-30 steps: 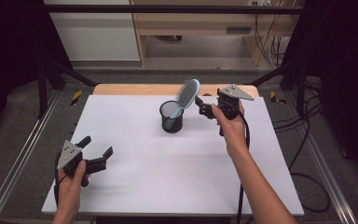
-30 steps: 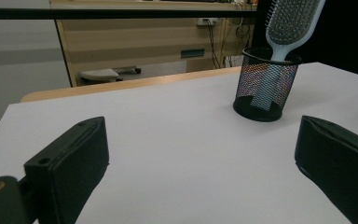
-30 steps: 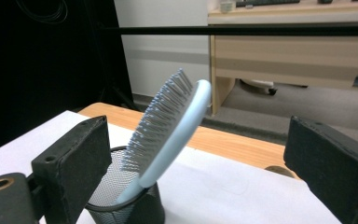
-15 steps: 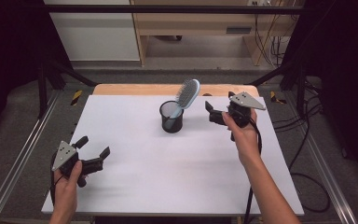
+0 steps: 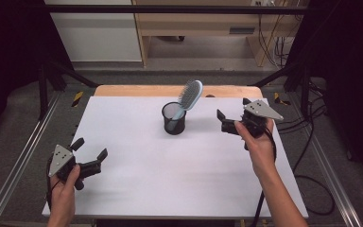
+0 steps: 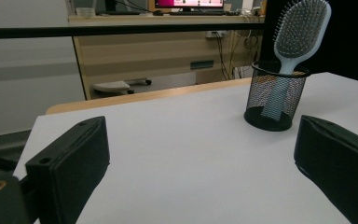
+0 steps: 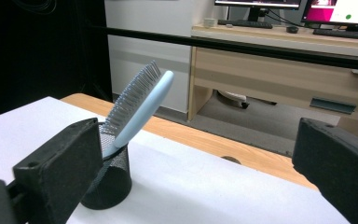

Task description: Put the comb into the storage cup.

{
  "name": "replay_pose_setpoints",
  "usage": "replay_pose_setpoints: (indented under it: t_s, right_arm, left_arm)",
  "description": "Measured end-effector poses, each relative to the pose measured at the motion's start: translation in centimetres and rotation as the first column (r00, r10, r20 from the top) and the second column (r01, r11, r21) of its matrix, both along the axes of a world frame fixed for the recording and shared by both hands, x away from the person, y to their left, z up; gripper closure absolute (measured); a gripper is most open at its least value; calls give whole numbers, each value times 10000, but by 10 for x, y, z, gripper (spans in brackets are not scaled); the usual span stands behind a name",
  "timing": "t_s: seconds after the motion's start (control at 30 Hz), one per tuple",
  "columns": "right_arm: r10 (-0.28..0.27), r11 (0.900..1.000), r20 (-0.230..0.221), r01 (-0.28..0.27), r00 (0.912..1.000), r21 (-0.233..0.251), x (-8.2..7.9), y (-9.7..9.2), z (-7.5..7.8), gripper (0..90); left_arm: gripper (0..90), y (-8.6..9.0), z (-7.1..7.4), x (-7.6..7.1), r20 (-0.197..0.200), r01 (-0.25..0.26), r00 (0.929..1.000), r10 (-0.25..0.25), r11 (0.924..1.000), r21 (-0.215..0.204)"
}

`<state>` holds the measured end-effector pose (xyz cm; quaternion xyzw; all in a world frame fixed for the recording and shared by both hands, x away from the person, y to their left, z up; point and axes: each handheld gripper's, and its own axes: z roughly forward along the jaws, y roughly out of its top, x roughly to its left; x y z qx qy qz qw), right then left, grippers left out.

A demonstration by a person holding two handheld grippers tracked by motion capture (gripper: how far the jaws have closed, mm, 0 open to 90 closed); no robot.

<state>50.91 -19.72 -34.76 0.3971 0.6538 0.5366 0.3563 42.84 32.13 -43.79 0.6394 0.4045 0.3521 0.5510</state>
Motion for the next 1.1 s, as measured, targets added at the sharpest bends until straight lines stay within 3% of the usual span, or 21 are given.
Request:
replay_pose_setpoints:
  t_s: [0.23,0.5,0.67,0.8,1.1]
  right_arm:
    - [-62,10000,8,62,10000,-20,-13,-16,-8,37]
    - [-273,9996,-191,271,9994,-97,-22,-30,-26,43]
    - [-392,9992,-357,391,9986,-35,-28,-39,-35,58]
    - [-416,9989,-618,427,9972,172,-34,-47,-40,66]
    - [-600,9975,-287,610,9978,357,-48,-63,-49,22]
  left_arm:
    - [20,5,-1,-3,24,-730,9973,730,9973,21]
    - [14,9,-2,-10,71,-857,9963,856,9961,189]
    - [12,10,-3,-10,5,-703,9975,703,9975,121]
    - [12,7,-5,-10,-103,-266,9996,267,9996,127]
    - [16,6,-5,-10,-41,65,10000,-66,9999,-143]
